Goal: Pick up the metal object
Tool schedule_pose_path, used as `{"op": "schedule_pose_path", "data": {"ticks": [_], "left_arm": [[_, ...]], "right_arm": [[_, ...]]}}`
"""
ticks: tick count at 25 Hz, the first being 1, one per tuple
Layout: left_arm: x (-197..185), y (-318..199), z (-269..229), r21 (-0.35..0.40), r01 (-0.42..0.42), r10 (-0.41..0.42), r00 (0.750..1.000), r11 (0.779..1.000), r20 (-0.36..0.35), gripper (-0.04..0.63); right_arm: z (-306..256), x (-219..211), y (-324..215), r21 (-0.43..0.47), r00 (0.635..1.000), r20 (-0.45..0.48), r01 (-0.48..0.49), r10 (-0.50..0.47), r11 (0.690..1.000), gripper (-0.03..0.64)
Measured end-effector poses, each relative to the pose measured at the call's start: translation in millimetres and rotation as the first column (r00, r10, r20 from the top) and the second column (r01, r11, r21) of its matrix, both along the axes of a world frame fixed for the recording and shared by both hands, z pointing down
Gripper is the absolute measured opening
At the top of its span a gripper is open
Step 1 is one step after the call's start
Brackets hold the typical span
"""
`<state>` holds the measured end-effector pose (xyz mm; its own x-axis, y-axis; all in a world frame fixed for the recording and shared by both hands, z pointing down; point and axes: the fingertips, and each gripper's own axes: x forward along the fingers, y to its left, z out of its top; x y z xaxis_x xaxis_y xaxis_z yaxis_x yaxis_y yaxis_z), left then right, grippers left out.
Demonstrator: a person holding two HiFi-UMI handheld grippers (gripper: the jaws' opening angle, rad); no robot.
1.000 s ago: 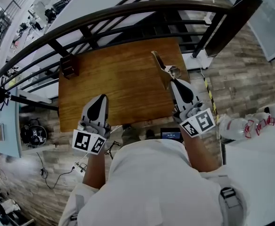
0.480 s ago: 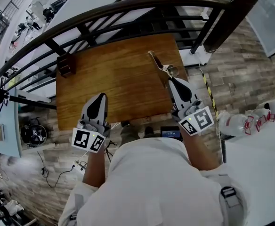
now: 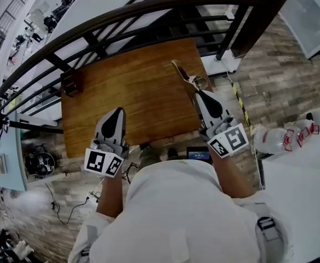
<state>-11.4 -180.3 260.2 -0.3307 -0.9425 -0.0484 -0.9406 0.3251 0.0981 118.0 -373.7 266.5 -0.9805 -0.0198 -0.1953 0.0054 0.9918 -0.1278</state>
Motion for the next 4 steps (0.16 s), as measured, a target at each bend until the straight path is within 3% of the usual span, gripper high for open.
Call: {"op": "schedule_pose_path", "data": {"ticks": [4], "left_arm": [[-0.9,-9.4,-1.8,-0.003,0.003,-0.003,1.000,1.000,0.018,0.012]], "right_arm": [[1.1,0.0,-9.3,0.003,1.000,-0.002,-0.012,0.012,1.000,0.028]]}}
